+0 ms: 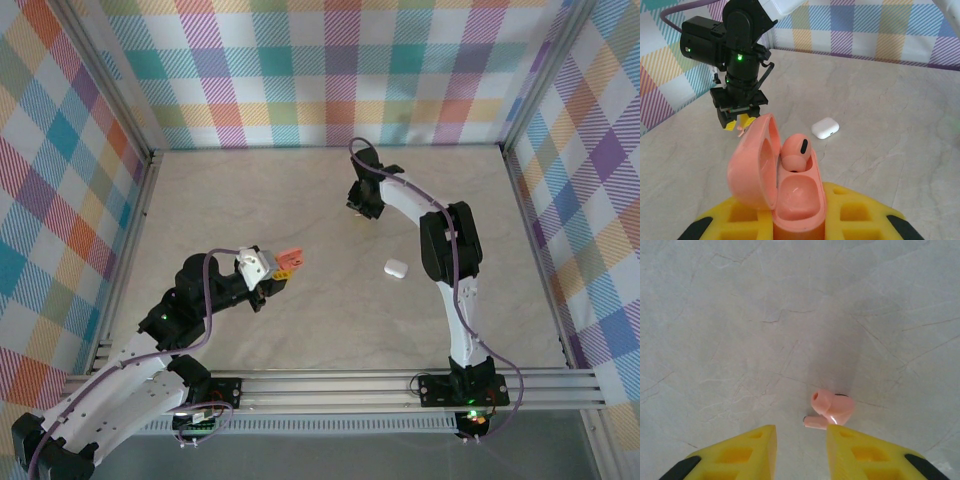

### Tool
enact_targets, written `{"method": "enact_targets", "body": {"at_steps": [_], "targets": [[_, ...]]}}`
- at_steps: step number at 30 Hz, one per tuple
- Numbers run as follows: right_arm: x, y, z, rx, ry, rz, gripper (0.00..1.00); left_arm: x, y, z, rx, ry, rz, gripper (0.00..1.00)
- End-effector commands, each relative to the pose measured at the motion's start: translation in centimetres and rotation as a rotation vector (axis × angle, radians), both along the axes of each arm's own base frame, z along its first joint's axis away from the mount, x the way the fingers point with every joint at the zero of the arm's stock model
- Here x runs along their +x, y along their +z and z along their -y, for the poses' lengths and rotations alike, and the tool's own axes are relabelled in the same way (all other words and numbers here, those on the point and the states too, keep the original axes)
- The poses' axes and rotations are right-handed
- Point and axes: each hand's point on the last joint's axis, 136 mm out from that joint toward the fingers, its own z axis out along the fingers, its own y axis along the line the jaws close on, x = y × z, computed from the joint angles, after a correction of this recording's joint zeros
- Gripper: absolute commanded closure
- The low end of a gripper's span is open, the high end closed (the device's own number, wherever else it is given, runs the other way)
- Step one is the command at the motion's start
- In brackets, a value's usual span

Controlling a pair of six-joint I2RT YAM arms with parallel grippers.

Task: Insert the wireless bluetooth earbuds into the charging case

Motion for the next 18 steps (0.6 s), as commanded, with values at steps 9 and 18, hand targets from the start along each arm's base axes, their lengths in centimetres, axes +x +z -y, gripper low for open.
{"method": "enact_targets", "body": {"at_steps": [9, 18], "targets": [[-0.1, 1.5, 1.8, -0.034, 0.141, -0.017, 0.70, -0.2, 0.3, 0.0, 0.007, -0.012, 0.013, 1.00], [-0.2, 0.4, 2.7, -0.005, 0.108, -0.054, 0.70, -0.1, 0.3, 0.1, 0.004, -0.017, 0.010, 1.00]]}}
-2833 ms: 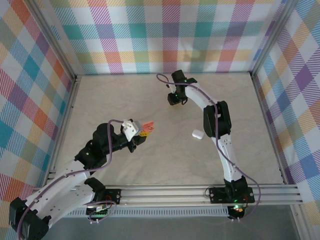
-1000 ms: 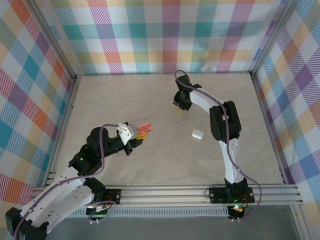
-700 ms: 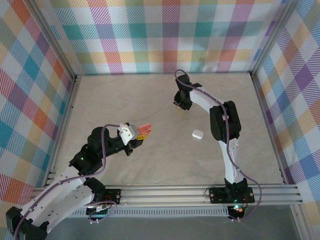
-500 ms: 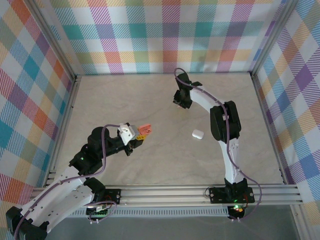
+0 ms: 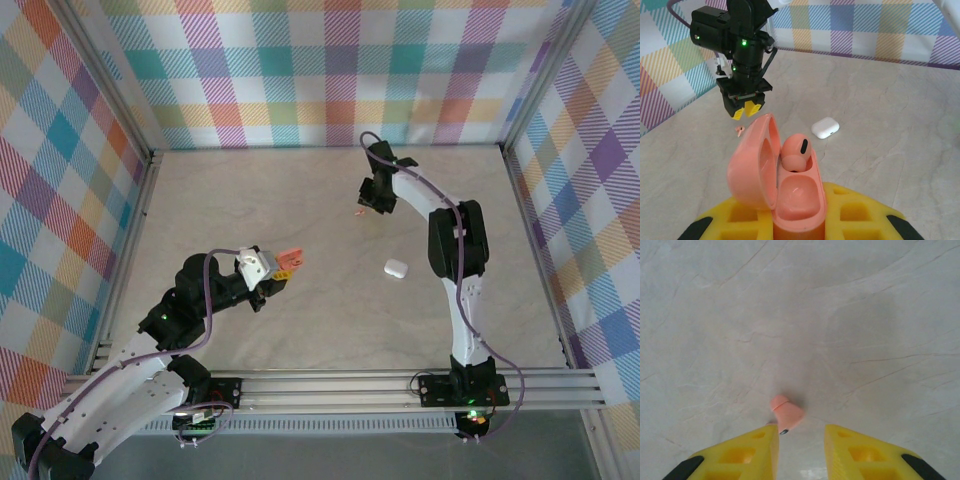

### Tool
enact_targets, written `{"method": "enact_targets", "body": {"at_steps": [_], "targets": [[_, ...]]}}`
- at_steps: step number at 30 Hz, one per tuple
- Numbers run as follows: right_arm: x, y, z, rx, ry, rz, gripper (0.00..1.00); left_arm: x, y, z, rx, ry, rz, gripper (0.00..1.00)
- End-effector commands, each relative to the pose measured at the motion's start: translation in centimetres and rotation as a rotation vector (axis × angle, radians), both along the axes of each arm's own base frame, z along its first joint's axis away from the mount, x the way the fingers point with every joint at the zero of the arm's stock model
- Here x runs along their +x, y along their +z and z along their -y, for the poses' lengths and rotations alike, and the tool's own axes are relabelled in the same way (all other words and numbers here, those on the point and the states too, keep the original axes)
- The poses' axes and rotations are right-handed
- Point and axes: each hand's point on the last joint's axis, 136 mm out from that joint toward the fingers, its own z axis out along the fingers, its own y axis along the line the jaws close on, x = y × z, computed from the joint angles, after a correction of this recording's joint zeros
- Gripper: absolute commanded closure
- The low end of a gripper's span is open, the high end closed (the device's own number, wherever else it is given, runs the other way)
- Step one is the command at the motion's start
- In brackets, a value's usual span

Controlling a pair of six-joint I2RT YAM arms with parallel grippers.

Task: Insert the wireless bluetooth earbuds into the charging case

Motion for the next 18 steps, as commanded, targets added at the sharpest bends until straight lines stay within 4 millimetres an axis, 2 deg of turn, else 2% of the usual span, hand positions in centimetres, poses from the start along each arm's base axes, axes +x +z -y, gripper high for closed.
{"method": "enact_targets", "body": {"at_steps": [1, 18], "targets": [[-0.5, -0.2, -0.5, 0.018, 0.022, -0.027, 0.70, -0.1, 0.4, 0.1, 0.001, -0.017, 0.009, 1.00], [0.3, -2.7, -1.8, 0.073, -0.002, -0.073, 0.70, -0.3, 0.2, -0.2, 0.014, -0.011, 0.011, 1.00]]}}
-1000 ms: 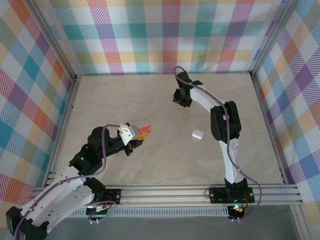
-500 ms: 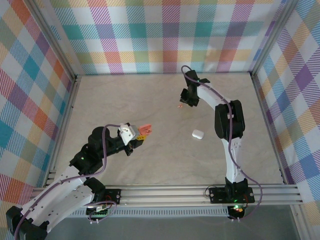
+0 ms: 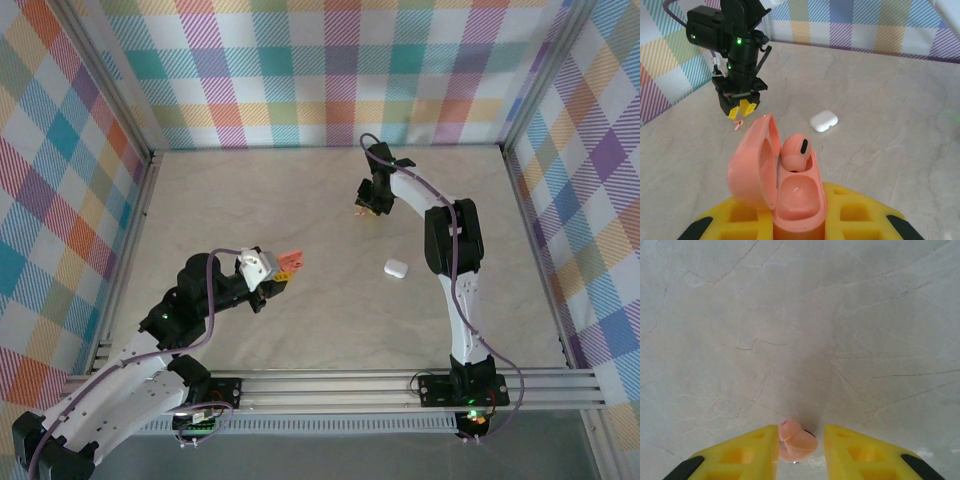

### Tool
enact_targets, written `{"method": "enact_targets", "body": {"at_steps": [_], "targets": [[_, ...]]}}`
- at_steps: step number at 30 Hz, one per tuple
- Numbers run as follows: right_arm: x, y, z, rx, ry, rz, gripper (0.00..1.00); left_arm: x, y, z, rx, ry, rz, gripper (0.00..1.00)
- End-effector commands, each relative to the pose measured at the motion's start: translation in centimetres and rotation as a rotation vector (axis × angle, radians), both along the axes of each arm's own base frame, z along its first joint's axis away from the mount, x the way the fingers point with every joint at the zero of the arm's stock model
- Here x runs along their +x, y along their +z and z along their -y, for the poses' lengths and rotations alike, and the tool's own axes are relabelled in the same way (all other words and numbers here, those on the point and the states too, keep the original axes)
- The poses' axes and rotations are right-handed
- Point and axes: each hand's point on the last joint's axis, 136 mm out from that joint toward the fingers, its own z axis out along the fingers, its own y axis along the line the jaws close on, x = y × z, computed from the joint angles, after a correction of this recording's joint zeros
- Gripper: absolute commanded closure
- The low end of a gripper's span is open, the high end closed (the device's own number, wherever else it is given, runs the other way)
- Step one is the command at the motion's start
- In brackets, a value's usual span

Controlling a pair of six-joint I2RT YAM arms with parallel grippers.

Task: Insert the wireless bluetooth earbuds into the charging case

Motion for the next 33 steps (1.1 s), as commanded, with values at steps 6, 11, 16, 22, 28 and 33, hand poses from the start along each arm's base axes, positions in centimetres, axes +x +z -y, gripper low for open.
{"method": "enact_targets", "body": {"at_steps": [6, 11, 16, 22, 28, 33], "targets": [[-0.8, -1.2, -1.1, 0.019, 0.015, -0.049, 0.71, -0.2, 0.8, -0.1, -0.005, -0.009, 0.031, 1.00], [-1.4, -1.5, -1.6, 0.001, 0.041, -0.060, 0.71, -0.2, 0.7, -0.1, -0.004, -0.009, 0.030, 1.00], [-1.6, -1.9, -1.8, -0.016, 0.064, -0.080, 0.73, -0.3, 0.9, -0.2, -0.003, -0.009, 0.034, 1.00], [-1.5, -1.9, -1.9, -0.030, 0.097, -0.084, 0.80, -0.4, 1.0, -0.3, -0.001, -0.006, 0.035, 1.00], [-1.4, -0.6, -1.8, -0.045, 0.137, -0.055, 0.88, -0.4, 0.9, -0.4, 0.001, -0.004, 0.034, 1.00], [-1.2, 1.4, -1.7, -0.048, 0.154, -0.011, 0.91, -0.3, 0.8, -0.3, -0.004, -0.001, 0.032, 1.00]]}}
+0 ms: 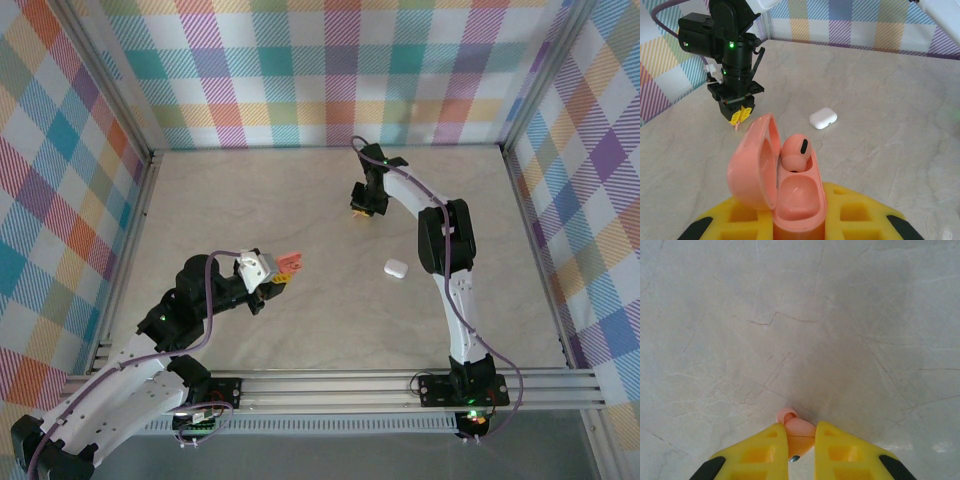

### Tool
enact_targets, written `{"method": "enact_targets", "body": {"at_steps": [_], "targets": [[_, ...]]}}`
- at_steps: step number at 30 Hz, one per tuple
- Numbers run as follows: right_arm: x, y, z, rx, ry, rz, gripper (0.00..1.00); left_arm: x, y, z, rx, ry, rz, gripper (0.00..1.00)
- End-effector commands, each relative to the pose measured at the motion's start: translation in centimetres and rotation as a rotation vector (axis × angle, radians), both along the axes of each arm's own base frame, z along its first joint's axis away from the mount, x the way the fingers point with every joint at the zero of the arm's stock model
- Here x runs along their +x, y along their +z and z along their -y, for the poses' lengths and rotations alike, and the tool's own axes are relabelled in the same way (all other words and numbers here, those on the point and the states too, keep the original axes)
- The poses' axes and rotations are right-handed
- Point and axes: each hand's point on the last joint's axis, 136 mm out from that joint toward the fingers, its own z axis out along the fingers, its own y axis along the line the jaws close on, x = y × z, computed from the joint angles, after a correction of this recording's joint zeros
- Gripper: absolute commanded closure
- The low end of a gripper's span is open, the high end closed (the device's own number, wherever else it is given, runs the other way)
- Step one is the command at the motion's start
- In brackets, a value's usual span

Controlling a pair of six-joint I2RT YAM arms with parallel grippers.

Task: Insert the wireless bluetooth earbuds into the charging case

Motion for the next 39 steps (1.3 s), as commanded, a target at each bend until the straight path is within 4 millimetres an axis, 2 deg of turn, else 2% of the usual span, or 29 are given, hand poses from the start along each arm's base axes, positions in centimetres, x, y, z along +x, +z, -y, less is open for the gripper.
{"method": "enact_targets", "body": {"at_steps": [1, 9, 17, 24, 30, 39], "targets": [[-0.4, 2.7, -0.1, -0.014, 0.041, 0.035, 0.92, 0.0, 0.9, 0.0, -0.017, 0.000, 0.028, 1.00], [-0.7, 6.1, 0.3, -0.006, 0.053, 0.105, 0.94, 0.2, 1.0, 0.1, -0.038, 0.005, 0.023, 1.00], [-2.7, 10.8, 1.5, -0.020, 0.073, 0.186, 0.95, 0.8, 1.3, 1.0, -0.083, -0.011, 0.007, 1.00], [-6.4, 15.2, 3.2, -0.032, 0.097, 0.254, 0.95, 2.0, 1.9, 3.2, -0.132, -0.056, -0.004, 1.00], [-10.2, 19.2, 4.3, -0.024, 0.116, 0.324, 0.95, 3.2, 1.6, 6.1, -0.126, -0.095, 0.000, 1.00], [-16.2, 23.6, 3.3, 0.036, 0.165, 0.413, 0.95, 5.0, 1.8, 10.3, -0.103, -0.076, 0.134, 1.00]]}}
